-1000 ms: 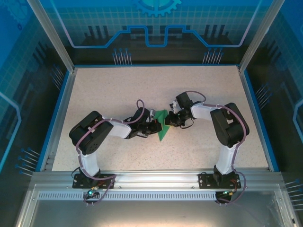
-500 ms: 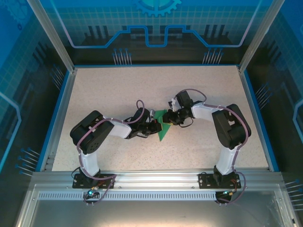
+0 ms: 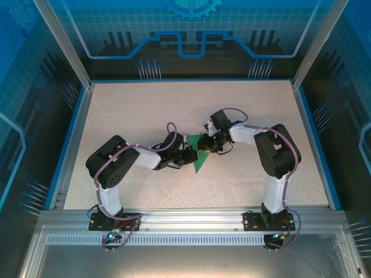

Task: Fold a paper plane with a square sheet of paper (pick it up from the middle)
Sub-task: Fourth fold the wing at the center of the table.

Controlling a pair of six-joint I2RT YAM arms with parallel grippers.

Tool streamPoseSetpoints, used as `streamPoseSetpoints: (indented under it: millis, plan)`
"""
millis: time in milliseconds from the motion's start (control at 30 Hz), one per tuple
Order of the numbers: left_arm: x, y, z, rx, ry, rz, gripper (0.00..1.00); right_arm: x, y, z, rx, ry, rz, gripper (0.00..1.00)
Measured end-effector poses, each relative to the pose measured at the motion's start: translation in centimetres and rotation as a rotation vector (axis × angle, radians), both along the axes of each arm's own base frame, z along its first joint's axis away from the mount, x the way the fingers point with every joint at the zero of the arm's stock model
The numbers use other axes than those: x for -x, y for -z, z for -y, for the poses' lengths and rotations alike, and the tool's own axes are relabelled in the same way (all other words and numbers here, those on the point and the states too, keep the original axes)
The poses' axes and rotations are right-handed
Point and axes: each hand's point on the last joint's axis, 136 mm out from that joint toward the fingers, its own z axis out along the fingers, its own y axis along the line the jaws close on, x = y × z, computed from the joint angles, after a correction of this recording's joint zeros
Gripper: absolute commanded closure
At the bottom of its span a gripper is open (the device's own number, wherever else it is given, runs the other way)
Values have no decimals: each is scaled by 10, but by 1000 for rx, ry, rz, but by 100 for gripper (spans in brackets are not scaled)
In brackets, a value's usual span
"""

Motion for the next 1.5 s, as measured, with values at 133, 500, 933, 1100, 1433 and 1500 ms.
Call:
streamPoseSetpoints:
  millis: [133, 500, 933, 1100, 1433, 1500]
  plan:
    - [0, -5, 1, 8, 2, 7, 78, -1, 2, 1, 17, 32, -27, 73]
    - [16, -14, 3, -65, 5, 14, 69, -2, 4, 2, 37, 94, -78, 73]
    - [22, -7, 0, -302, -19, 27, 68, -2, 4, 3, 40, 113, -91, 74]
    - [21, -14, 1, -394, -25, 69, 68, -2, 4, 3, 41, 114, -91, 74]
    - [22, -4, 2, -544, -3, 95, 70, -2, 4, 3, 41, 120, -95, 74]
    - [24, 0, -2, -572, -2, 85, 71, -2, 4, 3, 41, 120, -95, 74]
